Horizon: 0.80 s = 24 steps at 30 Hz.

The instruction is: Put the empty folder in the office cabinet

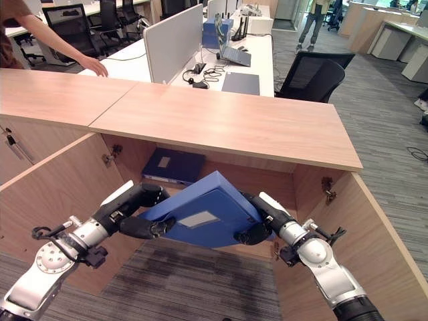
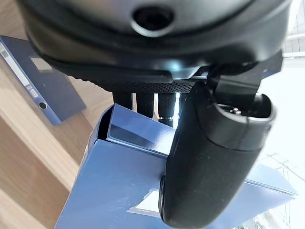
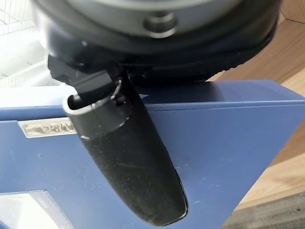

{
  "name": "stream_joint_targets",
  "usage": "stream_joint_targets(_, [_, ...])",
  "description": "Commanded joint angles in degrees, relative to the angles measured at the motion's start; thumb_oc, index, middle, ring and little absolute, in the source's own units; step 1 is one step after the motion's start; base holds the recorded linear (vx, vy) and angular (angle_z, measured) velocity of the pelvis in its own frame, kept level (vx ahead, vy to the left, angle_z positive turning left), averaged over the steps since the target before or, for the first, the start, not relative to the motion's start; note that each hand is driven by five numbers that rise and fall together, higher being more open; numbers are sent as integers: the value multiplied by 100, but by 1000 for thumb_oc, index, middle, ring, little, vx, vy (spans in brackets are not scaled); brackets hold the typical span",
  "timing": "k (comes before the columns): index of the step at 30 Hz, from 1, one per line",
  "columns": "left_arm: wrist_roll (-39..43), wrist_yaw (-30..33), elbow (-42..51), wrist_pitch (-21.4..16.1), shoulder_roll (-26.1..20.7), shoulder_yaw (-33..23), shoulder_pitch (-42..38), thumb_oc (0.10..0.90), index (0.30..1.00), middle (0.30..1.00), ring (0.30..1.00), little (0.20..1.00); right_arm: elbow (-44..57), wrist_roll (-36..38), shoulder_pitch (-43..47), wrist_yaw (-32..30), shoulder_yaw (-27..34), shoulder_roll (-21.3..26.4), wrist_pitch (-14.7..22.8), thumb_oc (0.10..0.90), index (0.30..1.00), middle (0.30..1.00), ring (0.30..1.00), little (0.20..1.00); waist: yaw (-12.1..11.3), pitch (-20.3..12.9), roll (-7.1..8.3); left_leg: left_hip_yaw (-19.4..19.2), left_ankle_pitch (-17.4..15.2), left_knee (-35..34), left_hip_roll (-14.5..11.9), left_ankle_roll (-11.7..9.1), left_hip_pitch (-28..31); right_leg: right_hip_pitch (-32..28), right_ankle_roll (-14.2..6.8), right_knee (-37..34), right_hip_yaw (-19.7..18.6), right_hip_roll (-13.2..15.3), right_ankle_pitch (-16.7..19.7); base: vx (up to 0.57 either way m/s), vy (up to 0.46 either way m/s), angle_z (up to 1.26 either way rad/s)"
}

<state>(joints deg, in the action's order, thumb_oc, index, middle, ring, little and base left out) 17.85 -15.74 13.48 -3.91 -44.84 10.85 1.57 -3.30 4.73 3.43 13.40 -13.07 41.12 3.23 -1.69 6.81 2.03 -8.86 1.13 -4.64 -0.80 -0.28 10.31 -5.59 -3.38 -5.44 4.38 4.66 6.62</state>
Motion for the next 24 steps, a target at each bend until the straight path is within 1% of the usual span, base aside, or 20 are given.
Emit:
stream_joint_targets(1, [1062,-460,698,-710,-9,794,-1211,400,300,300,300,300,-28,338,1373,-442,-171,-75,595,800,900,900,900,900,14,-355,31,645,-567,-36,23,-87,35,-422,-403,44,182,109,-486,0,0,0])
stream_joint_targets(3, [1278,-554,753,-683,-76,1065,-1423,400,300,300,300,300,-97,381,1548,-534,-291,-131,625,800,900,900,900,900,20,-359,24,641,-568,-36,23,-84,44,-423,-409,44,177,110,-481,-17,-2,0])
stream_joint_targets(4, [1364,-567,754,-683,-109,1164,-1516,400,300,300,300,300,-149,458,1639,-568,-358,-185,654,800,900,900,900,900,16,-344,33,635,-519,-36,29,-82,22,-401,-404,44,173,117,-439,-38,-5,0])
stream_joint_targets(6, [1497,-580,699,-655,-95,1324,-1616,400,300,300,300,300,-170,727,1742,-541,-502,-354,670,595,592,592,592,592,18,-349,23,633,-558,-36,23,-86,42,-425,-410,44,169,109,-472,0,0,0])
stream_joint_targets(7, [1562,-605,599,-623,-64,1419,-1689,400,300,300,300,300,-156,1106,1765,-442,-594,-539,683,400,300,300,300,300,17,-346,33,633,-507,-36,31,-86,10,-397,-400,44,163,110,-437,0,0,0])
stream_joint_targets(8, [1563,-606,596,-624,-64,1423,-1688,400,300,300,300,300,-157,1107,1760,-441,-594,-539,683,400,300,300,300,300,17,-349,27,637,-550,-36,25,-87,36,-423,-406,44,166,104,-473,-31,-7,-1])
stream_joint_targets(9, [1570,-625,558,-609,-47,1465,-1725,400,300,300,300,300,-111,1348,1714,-360,-615,-672,670,400,300,300,300,300,20,-344,31,635,-507,-36,28,-87,14,-399,-398,44,159,112,-441,0,0,0])
stream_joint_targets(11, [1533,-646,464,-583,-3,1499,-1763,400,300,300,300,300,-112,1780,1607,-188,-696,-915,645,400,300,300,300,300,27,-341,20,642,-550,-36,21,-90,51,-434,-398,44,166,107,-480,0,0,0])
stream_joint_targets(14, [1504,-705,305,-552,128,1508,-1748,400,300,300,300,300,-347,2693,1423,92,-859,-1420,591,400,300,300,300,300,0,-323,17,645,-535,-36,19,-98,50,-438,-394,44,188,106,-471,0,0,0])
stream_joint_targets(15, [1468,-720,289,-543,166,1438,-1677,400,300,300,300,300,-494,2782,1354,191,-1022,-1539,543,400,300,300,300,300,-18,-314,21,651,-530,-36,28,-102,48,-437,-389,44,186,107,-469,-16,5,4])
stream_joint_targets(21, [1381,-750,146,-509,343,1279,-1420,400,300,300,300,300,-526,2673,1154,476,-1251,-1531,362,400,300,300,300,300,-20,-324,28,653,-524,-36,23,-110,44,-439,-384,44,210,113,-476,-4,0,4])
stream_joint_targets(22, [1337,-731,-86,-455,536,1190,-1271,422,333,333,333,333,-643,2781,991,646,-1332,-1602,228,400,300,300,300,300,-23,-334,31,659,-524,-36,24,-111,39,-434,-381,44,221,121,-479,0,0,0])
stream_joint_targets(23, [1400,-708,-227,-386,658,1219,-1198,765,848,848,848,848,-736,2895,910,684,-1346,-1654,175,400,300,300,300,300,-15,-335,28,664,-518,-36,26,-111,33,-432,-379,44,229,119,-479,0,0,0])
stream_joint_targets(24, [1400,-708,-232,-389,661,1222,-1199,765,848,848,848,848,-737,2896,908,685,-1347,-1652,176,400,300,300,300,300,-14,-338,26,666,-519,-36,26,-112,31,-431,-379,44,231,119,-480,0,0,0])
